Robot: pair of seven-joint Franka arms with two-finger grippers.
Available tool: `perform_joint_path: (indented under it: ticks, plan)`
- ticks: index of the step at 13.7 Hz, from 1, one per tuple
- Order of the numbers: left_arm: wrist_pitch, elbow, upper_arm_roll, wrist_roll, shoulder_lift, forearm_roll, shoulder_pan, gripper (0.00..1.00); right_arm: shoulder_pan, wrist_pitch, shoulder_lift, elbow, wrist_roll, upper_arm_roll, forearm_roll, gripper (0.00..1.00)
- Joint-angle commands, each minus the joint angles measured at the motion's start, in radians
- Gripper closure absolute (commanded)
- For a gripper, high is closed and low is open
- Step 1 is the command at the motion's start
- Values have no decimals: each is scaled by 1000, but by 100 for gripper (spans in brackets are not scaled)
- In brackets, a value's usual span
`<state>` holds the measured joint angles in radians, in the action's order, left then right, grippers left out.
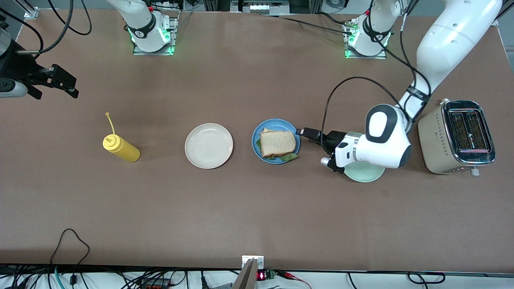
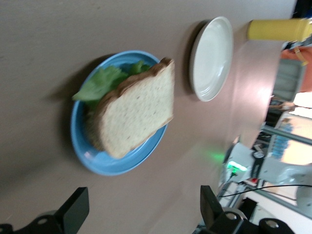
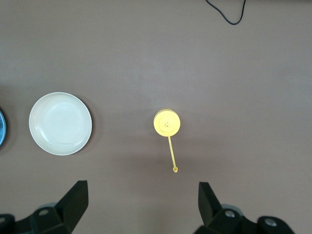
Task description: Make sandwich in blue plate with both arms
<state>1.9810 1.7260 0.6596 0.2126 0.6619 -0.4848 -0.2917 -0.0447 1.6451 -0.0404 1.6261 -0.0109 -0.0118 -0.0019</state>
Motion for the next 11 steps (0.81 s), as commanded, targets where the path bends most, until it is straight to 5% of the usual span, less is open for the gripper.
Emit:
perform_joint_path:
  ticks: [1, 7, 11]
  plan:
    - [-88, -8, -12, -138, -109, 171, 14, 0, 5, 16, 10, -12, -17, -4, -12, 0]
    - [-400, -175, 0, -200, -171, 541, 14, 0, 9, 18, 11, -22, 0, -3, -15, 0]
    - [-553, -278, -17, -199, -281, 647, 23, 0, 12, 7, 36, -48, -32, 0, -18, 0]
